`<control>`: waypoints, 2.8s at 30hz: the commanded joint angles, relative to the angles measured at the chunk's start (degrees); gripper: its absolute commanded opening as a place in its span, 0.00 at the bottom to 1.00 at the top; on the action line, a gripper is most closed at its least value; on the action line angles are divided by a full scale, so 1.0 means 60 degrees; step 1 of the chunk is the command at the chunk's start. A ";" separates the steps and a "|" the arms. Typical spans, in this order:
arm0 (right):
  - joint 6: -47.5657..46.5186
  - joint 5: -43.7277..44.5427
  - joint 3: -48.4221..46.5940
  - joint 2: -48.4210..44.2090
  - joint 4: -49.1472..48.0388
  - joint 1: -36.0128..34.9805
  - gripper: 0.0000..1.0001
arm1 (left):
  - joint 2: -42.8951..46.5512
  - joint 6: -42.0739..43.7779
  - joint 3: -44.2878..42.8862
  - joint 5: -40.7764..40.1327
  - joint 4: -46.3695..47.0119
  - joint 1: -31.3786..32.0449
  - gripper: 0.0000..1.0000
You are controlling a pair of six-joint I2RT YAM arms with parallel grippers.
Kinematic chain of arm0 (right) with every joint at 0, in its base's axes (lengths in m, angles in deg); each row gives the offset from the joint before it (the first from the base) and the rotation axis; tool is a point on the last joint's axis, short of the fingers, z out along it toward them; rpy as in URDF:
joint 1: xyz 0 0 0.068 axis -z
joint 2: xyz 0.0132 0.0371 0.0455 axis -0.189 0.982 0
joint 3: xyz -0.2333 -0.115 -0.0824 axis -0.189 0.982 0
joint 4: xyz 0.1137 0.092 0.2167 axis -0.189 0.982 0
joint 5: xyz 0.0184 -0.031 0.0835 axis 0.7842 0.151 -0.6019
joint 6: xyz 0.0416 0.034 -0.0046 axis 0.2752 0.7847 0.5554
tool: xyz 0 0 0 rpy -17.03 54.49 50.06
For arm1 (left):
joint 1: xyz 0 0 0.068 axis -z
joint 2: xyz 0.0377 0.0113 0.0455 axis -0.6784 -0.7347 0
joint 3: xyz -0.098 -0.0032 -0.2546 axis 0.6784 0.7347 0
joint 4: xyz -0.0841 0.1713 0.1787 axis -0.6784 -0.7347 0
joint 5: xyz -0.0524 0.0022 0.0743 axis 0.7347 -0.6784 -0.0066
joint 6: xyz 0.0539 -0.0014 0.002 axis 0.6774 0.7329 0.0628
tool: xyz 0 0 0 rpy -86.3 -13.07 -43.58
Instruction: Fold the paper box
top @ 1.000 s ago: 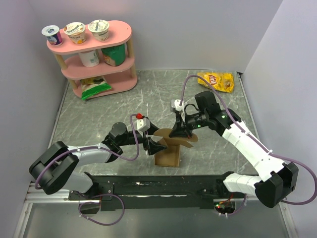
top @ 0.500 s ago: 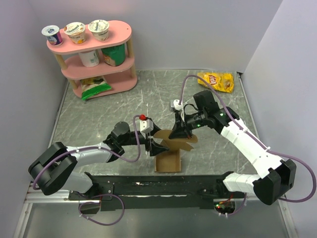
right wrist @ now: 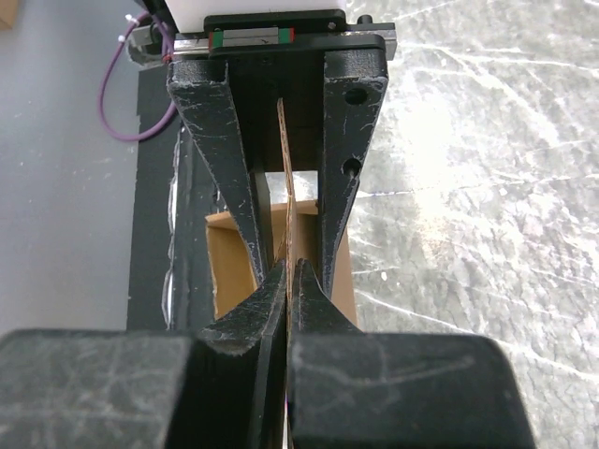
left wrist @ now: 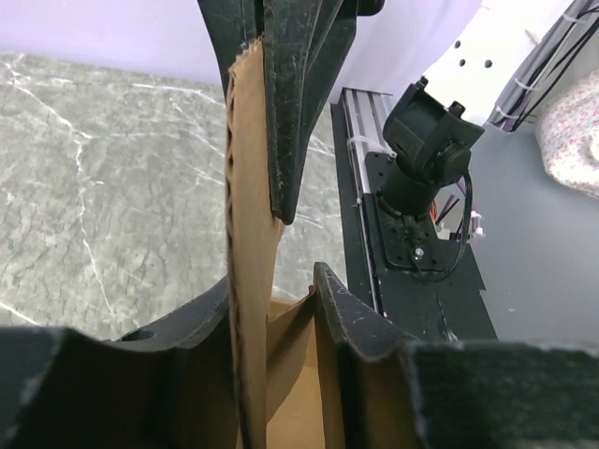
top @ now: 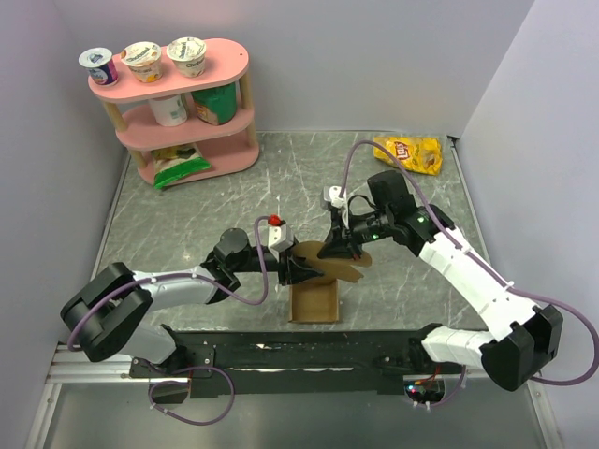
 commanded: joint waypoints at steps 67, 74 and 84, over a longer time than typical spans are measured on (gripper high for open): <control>0.7112 0.4278 0.6976 -0.2605 -0.9103 0.0031 0.11 | -0.0333 -0.0696 0.1155 -0.3448 0.1673 0.0177 0.10; 0.7947 0.6496 0.6347 -0.1932 -0.8712 -0.1330 0.11 | -0.0421 -0.0300 0.1272 -0.4591 0.1629 0.0689 0.10; 1.1478 0.9489 0.6771 -0.1008 -1.0788 -0.2971 0.13 | -0.0596 -0.0270 0.1433 -0.4636 0.1878 0.1027 0.10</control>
